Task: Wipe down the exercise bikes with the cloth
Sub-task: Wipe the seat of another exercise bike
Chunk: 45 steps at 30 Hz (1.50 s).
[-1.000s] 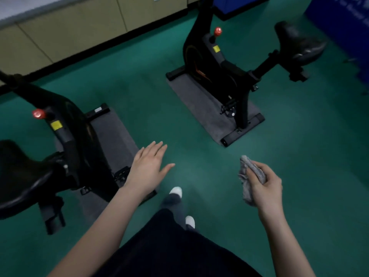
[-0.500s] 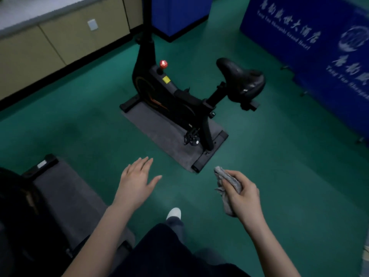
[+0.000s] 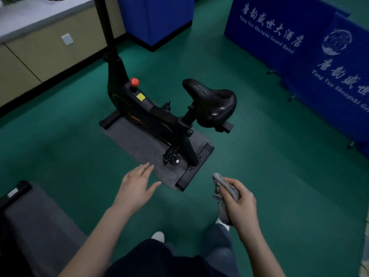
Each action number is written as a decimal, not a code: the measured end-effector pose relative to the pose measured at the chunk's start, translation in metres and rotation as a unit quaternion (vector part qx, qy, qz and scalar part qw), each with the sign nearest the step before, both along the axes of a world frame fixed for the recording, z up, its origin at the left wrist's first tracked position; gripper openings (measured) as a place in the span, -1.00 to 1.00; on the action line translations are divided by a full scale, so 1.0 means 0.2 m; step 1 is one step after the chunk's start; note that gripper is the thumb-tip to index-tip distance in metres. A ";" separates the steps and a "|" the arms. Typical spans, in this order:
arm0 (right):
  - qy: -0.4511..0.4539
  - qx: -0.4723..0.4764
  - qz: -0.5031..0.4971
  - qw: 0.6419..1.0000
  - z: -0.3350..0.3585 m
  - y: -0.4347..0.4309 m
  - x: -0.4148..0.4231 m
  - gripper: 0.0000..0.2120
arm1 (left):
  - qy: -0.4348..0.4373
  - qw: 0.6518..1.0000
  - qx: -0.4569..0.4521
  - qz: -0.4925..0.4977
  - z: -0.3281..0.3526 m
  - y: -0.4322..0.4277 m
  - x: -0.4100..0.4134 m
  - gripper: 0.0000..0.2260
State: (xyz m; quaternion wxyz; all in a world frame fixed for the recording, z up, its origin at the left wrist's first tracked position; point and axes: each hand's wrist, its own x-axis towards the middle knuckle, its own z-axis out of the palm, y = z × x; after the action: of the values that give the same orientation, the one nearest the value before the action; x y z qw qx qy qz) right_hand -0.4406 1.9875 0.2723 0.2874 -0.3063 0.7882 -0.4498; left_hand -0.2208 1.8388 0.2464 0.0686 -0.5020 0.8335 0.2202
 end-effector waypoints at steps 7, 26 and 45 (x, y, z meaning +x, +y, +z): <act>-0.020 0.003 0.015 1.000 0.02 0.09 -0.72 -0.75 | 0.021 0.999 -0.016 0.021 0.01 0.09 -0.69 -0.46; 0.001 0.032 0.155 0.987 -0.04 -0.53 -1.52 -0.77 | 0.021 0.984 0.014 0.177 -0.10 -0.28 -1.31 -0.40; 0.117 0.014 0.377 0.919 -0.04 -1.74 -1.52 -0.83 | 0.092 0.937 0.037 0.336 -0.16 -0.89 -1.43 -0.45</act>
State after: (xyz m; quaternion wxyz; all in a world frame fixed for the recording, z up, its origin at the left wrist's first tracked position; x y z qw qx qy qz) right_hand -0.7448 1.6388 0.2646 0.3458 -0.6273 0.6484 -0.2577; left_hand -0.5069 1.6604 0.2147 -0.0680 -0.7272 0.6105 0.3064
